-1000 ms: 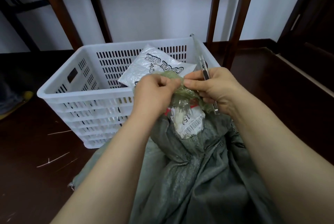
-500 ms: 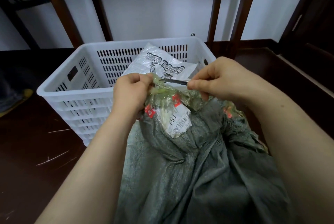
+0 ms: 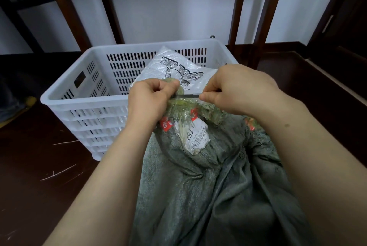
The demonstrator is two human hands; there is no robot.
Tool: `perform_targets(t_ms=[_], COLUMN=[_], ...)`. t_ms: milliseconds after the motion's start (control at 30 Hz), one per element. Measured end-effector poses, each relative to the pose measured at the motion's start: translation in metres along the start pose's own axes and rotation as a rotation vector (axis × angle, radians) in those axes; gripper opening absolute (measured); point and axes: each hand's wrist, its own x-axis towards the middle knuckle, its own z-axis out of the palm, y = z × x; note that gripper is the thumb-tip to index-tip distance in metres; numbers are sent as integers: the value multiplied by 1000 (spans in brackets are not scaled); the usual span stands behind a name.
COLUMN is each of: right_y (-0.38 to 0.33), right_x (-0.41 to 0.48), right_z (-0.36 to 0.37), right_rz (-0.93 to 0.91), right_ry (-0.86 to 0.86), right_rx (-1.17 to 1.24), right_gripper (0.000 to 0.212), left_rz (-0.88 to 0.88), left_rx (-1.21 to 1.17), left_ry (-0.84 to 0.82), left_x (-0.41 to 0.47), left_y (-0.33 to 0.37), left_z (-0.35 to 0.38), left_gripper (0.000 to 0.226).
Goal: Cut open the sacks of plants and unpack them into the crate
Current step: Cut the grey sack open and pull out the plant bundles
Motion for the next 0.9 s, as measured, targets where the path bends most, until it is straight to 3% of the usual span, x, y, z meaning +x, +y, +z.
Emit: perform_targets(t_ms=[233,600,767,900], right_y=[-20,-26,-19,-28], right_x=[3,4,3,-2], right_z=[23,27,22,20], right_rz=[-20,4,31,29], right_ry=[85,-14,-118,-88], right_rx=[-182,-80,12,-14], right_gripper=[18,17,11,10], left_rz=[42,88,34,123], left_rx=[37,75,129,156], left_ry=[8,14,99,78], left_x=[1,4,2,-5], left_y=[-4,-8,-11,-4], left_z=[3,3,-8,-2], left_gripper=[35,30,31,30])
